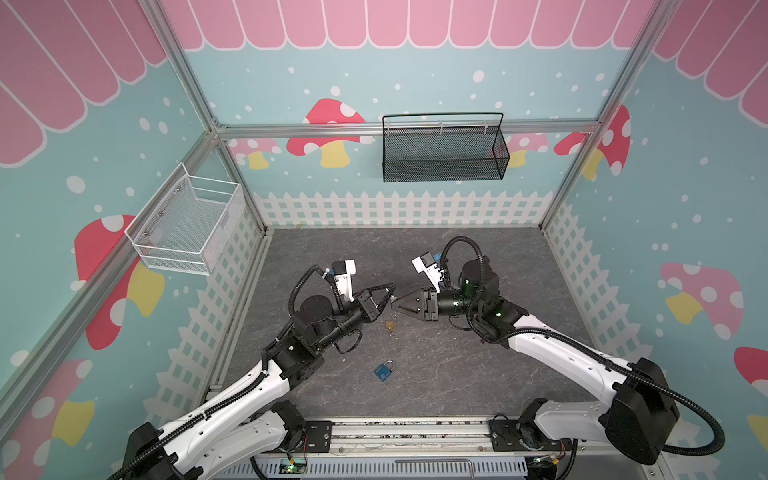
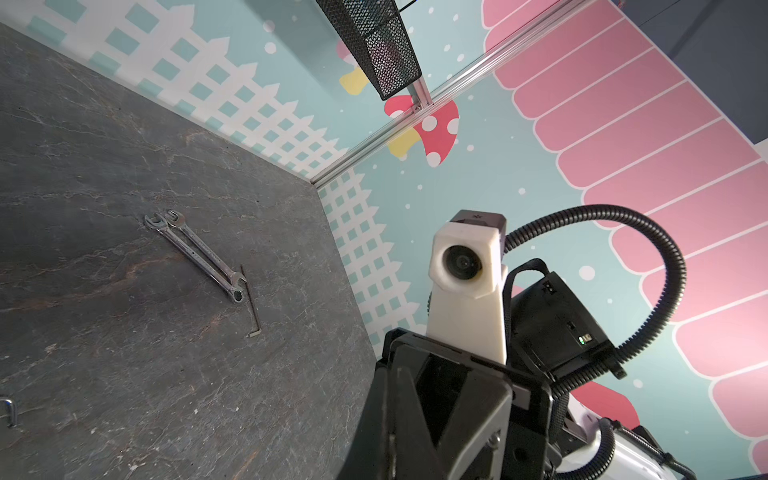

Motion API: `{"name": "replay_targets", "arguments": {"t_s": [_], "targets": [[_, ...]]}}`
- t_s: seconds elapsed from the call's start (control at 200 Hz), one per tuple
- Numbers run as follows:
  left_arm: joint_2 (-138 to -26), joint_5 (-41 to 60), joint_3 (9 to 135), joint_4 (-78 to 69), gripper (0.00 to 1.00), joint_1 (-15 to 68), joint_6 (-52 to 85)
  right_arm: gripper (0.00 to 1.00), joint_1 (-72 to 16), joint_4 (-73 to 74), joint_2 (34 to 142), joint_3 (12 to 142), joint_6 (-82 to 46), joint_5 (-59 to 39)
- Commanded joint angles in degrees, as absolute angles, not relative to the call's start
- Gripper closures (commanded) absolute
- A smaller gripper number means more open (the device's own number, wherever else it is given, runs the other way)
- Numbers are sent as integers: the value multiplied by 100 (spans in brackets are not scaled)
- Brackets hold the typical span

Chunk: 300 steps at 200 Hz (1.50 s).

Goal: Unlock with the key

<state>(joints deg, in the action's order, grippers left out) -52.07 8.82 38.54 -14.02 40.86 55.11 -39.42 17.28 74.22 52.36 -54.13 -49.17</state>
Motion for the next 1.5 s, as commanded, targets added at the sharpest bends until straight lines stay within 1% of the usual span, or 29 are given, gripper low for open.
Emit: {"name": "replay_targets", "arguments": {"t_s": [0.0, 0.07, 0.235, 0.475, 0.745, 1.021, 1.166, 1.326, 1.351, 1.421, 1.446, 1.496], "targets": [[-5237, 877, 3885, -1549, 100, 4105, 5535, 77, -3920, 2142, 7488, 5160, -5642, -5055], [-5229, 871, 3885, -1554, 100, 4104, 5520, 80, -3920, 2154, 7497, 5173, -5666, -5023], [-5194, 836, 3877, -1503, 100, 4104, 5476, 81, -3919, 2241, 7519, 5167, -5739, -4966], [-5074, 683, 3867, -1348, 100, 4104, 5390, 88, -3894, 2250, 7489, 5101, -5791, -4911], [-5019, 611, 3867, -1301, 100, 4104, 5361, 89, -3887, 2242, 7464, 5095, -5794, -4922], [-4966, 529, 3867, -1228, 100, 4109, 5303, 96, -3858, 2179, 7452, 5120, -5724, -4904], [-4952, 508, 3876, -1191, 100, 4104, 5261, 98, -3850, 1940, 7405, 5155, -5521, -4764], [-4956, 483, 3884, -1045, 100, 4106, 5239, 100, -3835, 1345, 7341, 5267, -5068, -4485], [-4949, 490, 3891, -999, 96, 4109, 5232, 100, -3824, 1257, 7323, 5272, -4990, -4424], [-4910, 486, 3924, -807, 74, 4106, 5191, 100, -3814, 954, 7254, 5266, -4721, -4193], [-4885, 476, 3936, -709, 69, 4105, 5168, 100, -3807, 832, 7230, 5266, -4618, -4122], [-4831, 436, 3953, -475, 63, 4104, 5127, 100, -3804, 601, 7174, 5250, -4397, -3929]]}}
